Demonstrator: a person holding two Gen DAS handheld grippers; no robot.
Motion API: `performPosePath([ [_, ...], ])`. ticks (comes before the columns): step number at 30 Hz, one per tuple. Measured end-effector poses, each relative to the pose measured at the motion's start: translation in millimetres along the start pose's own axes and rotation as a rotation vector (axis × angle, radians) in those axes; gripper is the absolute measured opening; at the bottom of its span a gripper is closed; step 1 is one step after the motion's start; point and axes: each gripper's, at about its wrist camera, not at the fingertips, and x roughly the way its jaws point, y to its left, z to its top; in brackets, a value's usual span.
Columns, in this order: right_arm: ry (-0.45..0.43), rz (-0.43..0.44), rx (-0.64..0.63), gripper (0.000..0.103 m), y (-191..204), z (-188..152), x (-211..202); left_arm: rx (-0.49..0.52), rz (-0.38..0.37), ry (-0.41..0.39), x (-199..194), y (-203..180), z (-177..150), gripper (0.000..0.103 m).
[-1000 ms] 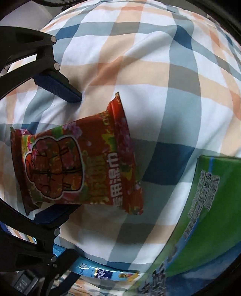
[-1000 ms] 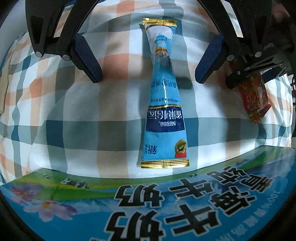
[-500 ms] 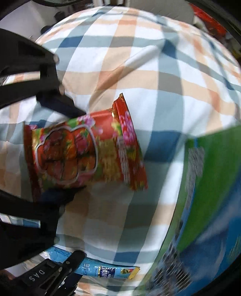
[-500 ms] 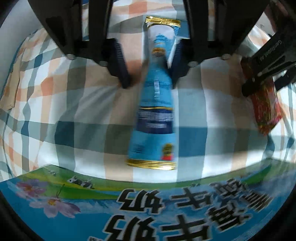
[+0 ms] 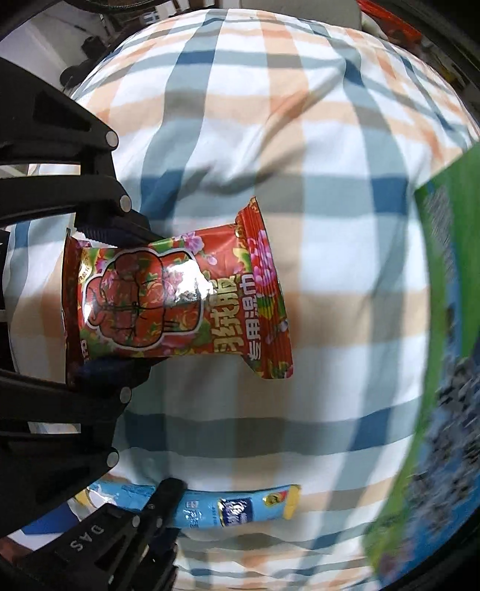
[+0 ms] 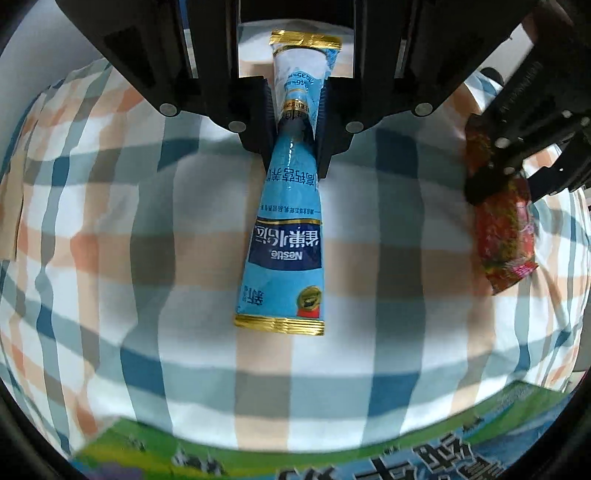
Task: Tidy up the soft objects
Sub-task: 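Carry the red bag and blue tube into the box and release both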
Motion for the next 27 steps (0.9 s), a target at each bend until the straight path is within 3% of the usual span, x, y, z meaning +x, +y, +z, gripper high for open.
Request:
performPosePath([
  [3,0.009,0.014,0.004,0.02,-5,-3,3,0.011,0.03,-0.003,5,-7,-2,0.047],
  [10,0.009,0.036,0.031,0.021,-17,7,7,-0.014,0.02,-0.002,18,3,1,0.047],
  [12,0.007,0.032,0.031,0.021,-27,13,4,-0.015,0.018,-0.002,20,-6,16,0.046],
  [18,0.003,0.012,0.035,0.02,-12,8,8,-0.011,0.026,-0.007,-2,13,18,0.044],
  [27,-0.029,0.008,0.02,0.016,-1,2,-13,0.017,0.032,-0.048,-29,-6,19,0.044],
])
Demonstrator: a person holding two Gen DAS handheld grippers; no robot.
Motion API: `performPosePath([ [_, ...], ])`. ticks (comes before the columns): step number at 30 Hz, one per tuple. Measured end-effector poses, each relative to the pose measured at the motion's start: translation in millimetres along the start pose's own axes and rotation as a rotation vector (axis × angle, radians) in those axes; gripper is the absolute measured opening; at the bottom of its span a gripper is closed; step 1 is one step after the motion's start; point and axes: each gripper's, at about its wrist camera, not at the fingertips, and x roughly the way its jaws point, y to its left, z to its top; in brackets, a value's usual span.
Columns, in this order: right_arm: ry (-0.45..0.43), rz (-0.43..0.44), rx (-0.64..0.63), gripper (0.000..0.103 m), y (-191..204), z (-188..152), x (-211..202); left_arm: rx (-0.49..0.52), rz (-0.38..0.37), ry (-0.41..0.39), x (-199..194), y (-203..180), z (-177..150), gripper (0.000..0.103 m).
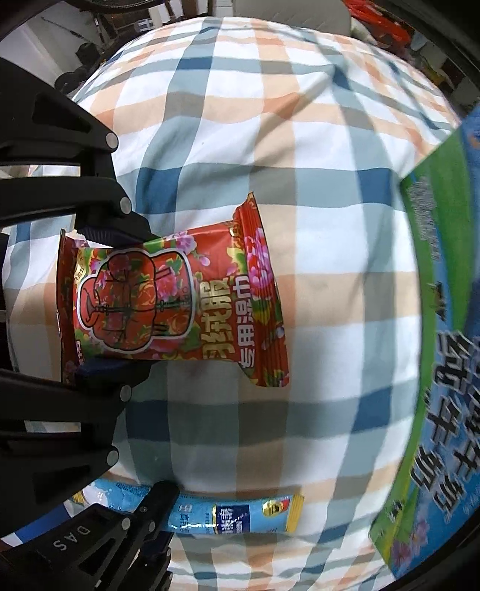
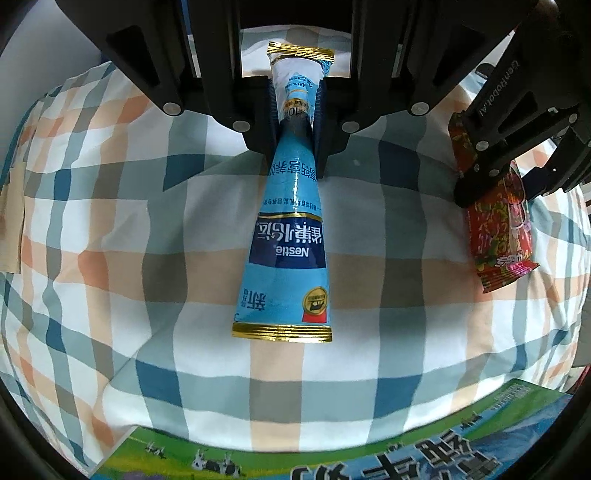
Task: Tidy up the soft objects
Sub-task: 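Carry the red bag and blue tube into the box and release both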
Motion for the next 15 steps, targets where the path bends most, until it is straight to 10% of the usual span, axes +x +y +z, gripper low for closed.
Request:
performPosePath([
  [15,-0.177,0.085,-0.002,0.016,-5,-13,-119,-0.008,-0.082,-0.255,-129,-8,15,0.043],
])
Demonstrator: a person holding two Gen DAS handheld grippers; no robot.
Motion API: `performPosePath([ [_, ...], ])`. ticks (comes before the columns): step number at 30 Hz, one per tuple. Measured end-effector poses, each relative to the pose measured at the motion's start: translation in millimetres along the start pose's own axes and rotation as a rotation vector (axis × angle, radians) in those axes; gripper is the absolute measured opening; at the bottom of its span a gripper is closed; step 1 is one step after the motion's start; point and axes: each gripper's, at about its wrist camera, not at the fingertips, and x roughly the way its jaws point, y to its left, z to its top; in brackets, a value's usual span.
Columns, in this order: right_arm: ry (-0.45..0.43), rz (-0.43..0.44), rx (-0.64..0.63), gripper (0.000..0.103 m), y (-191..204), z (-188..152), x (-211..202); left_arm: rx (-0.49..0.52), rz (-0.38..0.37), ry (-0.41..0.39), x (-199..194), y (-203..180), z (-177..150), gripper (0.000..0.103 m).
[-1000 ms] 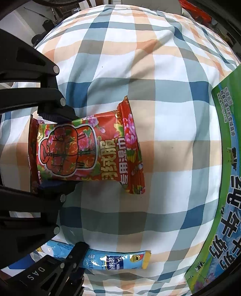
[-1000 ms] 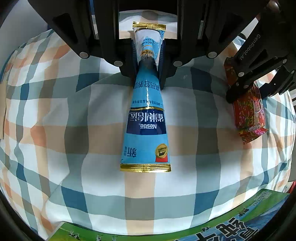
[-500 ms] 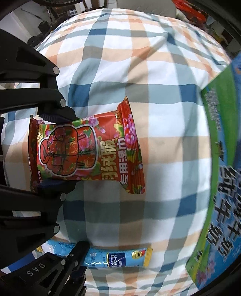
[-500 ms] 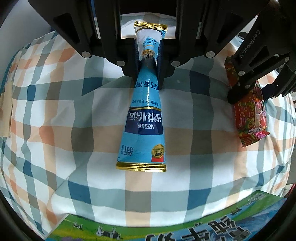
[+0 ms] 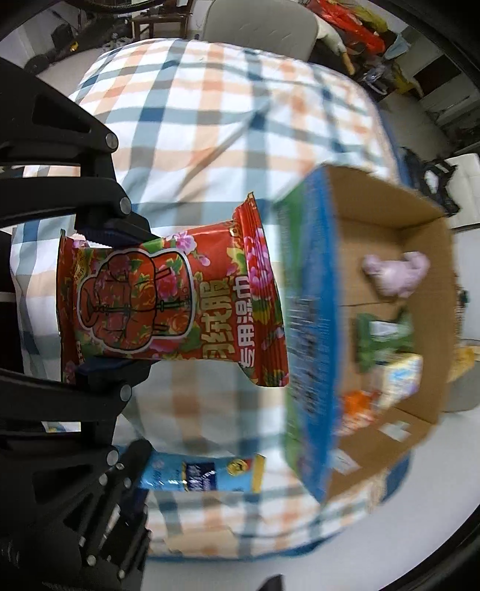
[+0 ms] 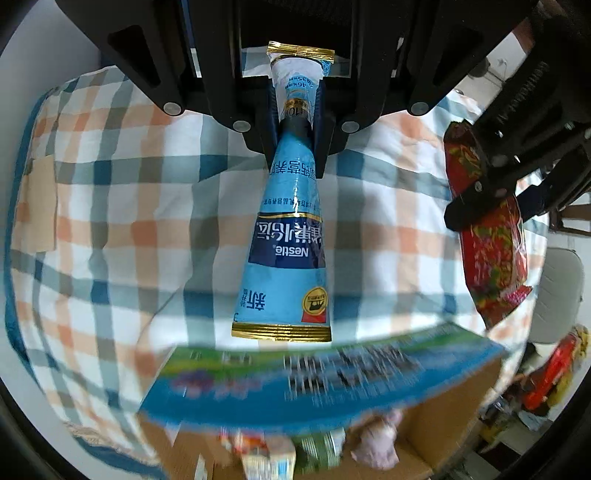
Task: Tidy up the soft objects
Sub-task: 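Carry the red bag and blue tube into the box and release both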
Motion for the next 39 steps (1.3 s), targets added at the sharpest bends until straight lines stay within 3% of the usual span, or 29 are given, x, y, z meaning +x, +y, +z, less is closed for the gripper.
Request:
performPosePath([
  [6,-0.095,0.053,0.0,0.016,1,21,-67,-0.015,-0.043,-0.099,-50,2,31,0.043],
  [11,-0.161,0.091,-0.01,0.016,6,44,-93,-0.009,-0.053,-0.157,-67,8,55,0.043],
  [18,-0.249,0.091,-0.027,0.016,13,106,-125,-0.027,-0.084,-0.149,-65,25,123,0.043],
  [22,-0.253,0.089,-0.023,0.016,15,150,-121,-0.044,-0.092,-0.107,-46,37,162,0.044],
  [27,-0.213,0.088,0.002,0.016,14,200,-96,-0.073,-0.14,0.03,4,53,202,0.044],
  [34,-0.122,0.05,0.066,0.016,10,253,-38,-0.149,-0.159,0.179,72,69,220,0.044],
  [39,-0.065,0.088,0.196,0.016,-9,258,3,-0.176,-0.171,0.255,110,68,214,0.044],
])
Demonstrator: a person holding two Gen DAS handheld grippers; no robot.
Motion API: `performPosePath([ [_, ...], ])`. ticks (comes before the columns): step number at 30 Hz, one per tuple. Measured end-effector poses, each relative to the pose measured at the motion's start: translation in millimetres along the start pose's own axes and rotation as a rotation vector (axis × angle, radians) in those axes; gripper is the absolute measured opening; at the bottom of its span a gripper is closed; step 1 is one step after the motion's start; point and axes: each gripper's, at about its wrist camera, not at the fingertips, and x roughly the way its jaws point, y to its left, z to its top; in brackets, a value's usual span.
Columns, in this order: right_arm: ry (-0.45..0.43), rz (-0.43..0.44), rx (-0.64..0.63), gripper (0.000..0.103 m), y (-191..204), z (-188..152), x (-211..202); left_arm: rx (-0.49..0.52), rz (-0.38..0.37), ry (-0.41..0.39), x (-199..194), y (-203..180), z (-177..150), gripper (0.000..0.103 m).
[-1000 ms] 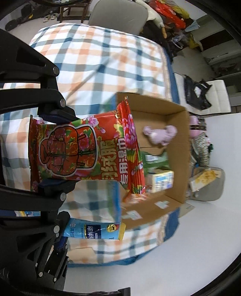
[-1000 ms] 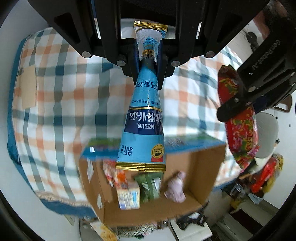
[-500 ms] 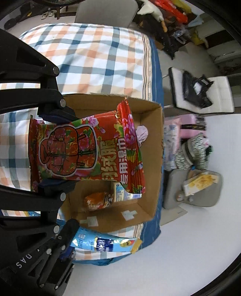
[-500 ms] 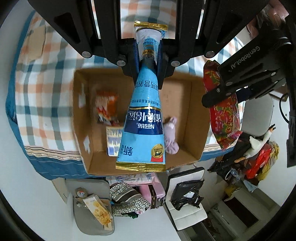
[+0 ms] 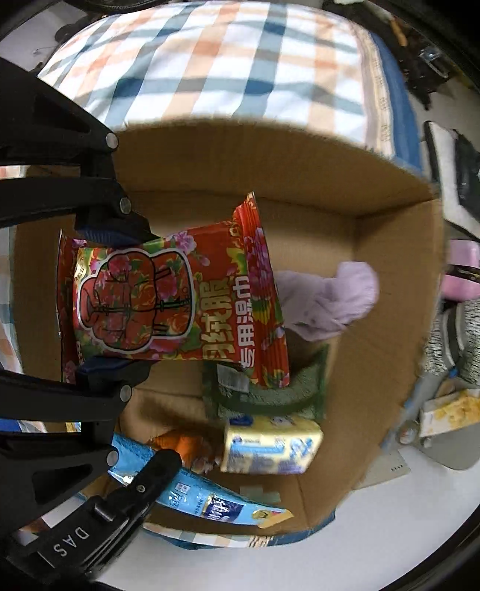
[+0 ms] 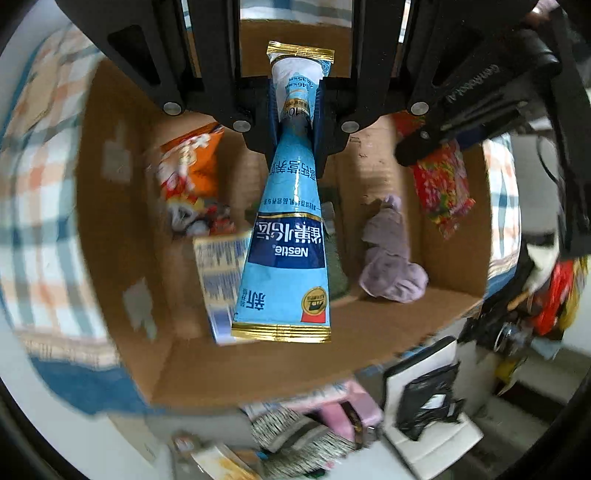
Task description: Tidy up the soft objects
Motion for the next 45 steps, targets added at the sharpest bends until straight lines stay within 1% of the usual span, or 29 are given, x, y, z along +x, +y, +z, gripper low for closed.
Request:
performPosePath([
  [2,0.033,0.017,0.049,0.016,-9,-2,16,-0.011,0.0,0.024,12,2,-1,0.044],
  [7,0.079,0.046,0.143,0.016,-29,-10,46,-0.031,0.01,0.068,34,5,-5,0.045],
  [10,0.101,0.061,0.168,0.017,-33,-12,57,-0.043,0.017,0.094,45,7,-6,0.045],
  [12,0.105,0.057,0.163,0.017,-32,-11,61,-0.042,0.022,0.105,51,7,-8,0.045],
  [15,0.116,0.04,0.137,0.019,-29,-14,64,-0.049,0.032,0.117,58,6,-10,0.045],
  [17,0.138,0.033,0.117,0.024,-28,-15,67,-0.063,0.033,0.123,61,8,-12,0.045],
  [18,0.145,0.029,0.111,0.025,-23,-15,69,-0.071,0.036,0.123,62,6,-11,0.046],
  [19,0.154,0.02,0.102,0.027,-21,-15,72,-0.073,0.037,0.126,64,8,-2,0.047],
  [20,0.158,0.013,0.096,0.027,-20,-17,74,-0.073,0.037,0.131,65,7,-3,0.049],
  [22,0.163,0.008,0.081,0.028,-17,-21,77,-0.065,0.043,0.124,63,4,-3,0.049],
  [24,0.166,-0.001,0.072,0.031,-15,-25,76,-0.052,0.053,0.115,60,1,-3,0.049],
  [26,0.162,-0.012,0.055,0.039,-12,-29,76,-0.04,0.059,0.101,54,-4,-3,0.049],
  [27,0.155,-0.021,0.046,0.044,-13,-31,75,-0.035,0.064,0.091,50,-8,-5,0.05],
  [28,0.143,-0.031,0.032,0.051,-12,-33,73,-0.033,0.067,0.08,46,-11,-6,0.054],
  [29,0.136,-0.036,0.023,0.055,-8,-36,72,-0.031,0.07,0.065,42,-13,-8,0.056],
  [31,0.122,-0.052,0.006,0.057,0,-38,67,-0.021,0.085,0.037,33,-17,-7,0.061],
  [32,0.116,-0.061,-0.005,0.059,4,-39,65,-0.018,0.09,0.022,28,-19,-8,0.068],
  [33,0.107,-0.069,-0.016,0.061,5,-39,61,-0.012,0.092,0.008,22,-18,-9,0.072],
  [34,0.097,-0.079,-0.027,0.067,7,-41,59,-0.005,0.101,-0.007,17,-15,-11,0.075],
  [35,0.084,-0.093,-0.041,0.072,8,-42,54,0.002,0.113,-0.023,12,-16,-13,0.083],
  [36,0.072,-0.102,-0.053,0.074,10,-43,51,0.01,0.124,-0.047,5,-17,-15,0.087],
  [37,0.053,-0.122,-0.07,0.079,16,-45,48,0.014,0.135,-0.061,1,-17,-17,0.089],
  [38,0.036,-0.138,-0.081,0.087,17,-46,44,0.018,0.149,-0.079,-4,-17,-19,0.092],
  [39,0.021,-0.149,-0.09,0.09,16,-47,41,0.019,0.153,-0.094,-9,-17,-20,0.094],
  [41,-0.011,-0.174,-0.106,0.101,19,-49,35,0.014,0.155,-0.11,-16,-16,-27,0.094],
  [42,-0.021,-0.18,-0.11,0.103,16,-49,33,0.013,0.153,-0.12,-17,-15,-30,0.094],
  [45,-0.059,-0.22,-0.127,0.103,6,-43,25,0.015,0.168,-0.155,-28,-15,-36,0.095],
])
